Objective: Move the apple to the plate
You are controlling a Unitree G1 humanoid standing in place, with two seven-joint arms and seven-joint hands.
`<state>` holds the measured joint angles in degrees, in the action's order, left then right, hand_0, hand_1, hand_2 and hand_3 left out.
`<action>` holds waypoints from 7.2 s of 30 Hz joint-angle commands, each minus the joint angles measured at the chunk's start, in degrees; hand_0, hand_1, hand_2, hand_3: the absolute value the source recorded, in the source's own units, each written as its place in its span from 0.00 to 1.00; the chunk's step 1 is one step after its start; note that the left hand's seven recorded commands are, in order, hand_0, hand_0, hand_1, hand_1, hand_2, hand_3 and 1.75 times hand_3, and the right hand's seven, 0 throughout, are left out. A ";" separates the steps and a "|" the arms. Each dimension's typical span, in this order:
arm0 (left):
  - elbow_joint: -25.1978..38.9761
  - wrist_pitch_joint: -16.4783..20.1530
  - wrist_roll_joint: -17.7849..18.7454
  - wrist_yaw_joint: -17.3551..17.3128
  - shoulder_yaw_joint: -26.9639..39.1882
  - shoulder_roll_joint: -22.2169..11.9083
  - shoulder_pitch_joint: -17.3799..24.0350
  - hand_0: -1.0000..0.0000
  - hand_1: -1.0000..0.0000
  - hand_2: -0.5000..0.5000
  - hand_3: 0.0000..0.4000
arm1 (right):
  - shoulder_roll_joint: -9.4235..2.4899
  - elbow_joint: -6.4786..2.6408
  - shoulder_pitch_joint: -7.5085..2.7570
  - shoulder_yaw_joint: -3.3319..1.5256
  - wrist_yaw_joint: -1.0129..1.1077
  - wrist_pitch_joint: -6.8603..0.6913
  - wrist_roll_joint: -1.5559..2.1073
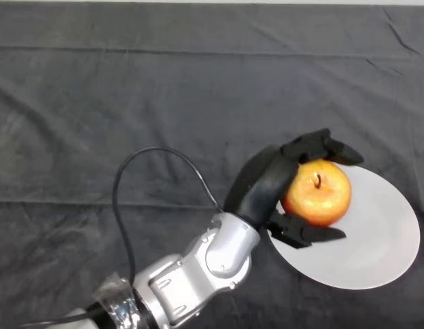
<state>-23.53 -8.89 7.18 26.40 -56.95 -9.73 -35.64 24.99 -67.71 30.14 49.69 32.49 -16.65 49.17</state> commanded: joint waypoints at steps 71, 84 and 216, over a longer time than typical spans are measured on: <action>16.09 -13.84 14.09 5.55 30.06 -35.84 11.14 1.00 1.00 0.50 0.00 | 0.93 -0.57 0.32 0.82 0.12 -0.24 0.54; 12.17 -18.91 17.61 6.66 49.56 -41.21 24.39 1.00 1.00 0.50 0.00 | 0.85 -0.34 0.25 0.79 0.00 -0.26 0.52; -1.18 -21.91 -0.34 -4.49 84.54 -25.60 24.49 1.00 1.00 0.50 0.00 | 0.74 0.30 0.10 0.79 -0.17 -0.60 0.68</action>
<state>-25.22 -31.41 8.20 22.13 25.57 -36.08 -8.53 24.99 -67.72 30.14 49.70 32.62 -16.66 49.18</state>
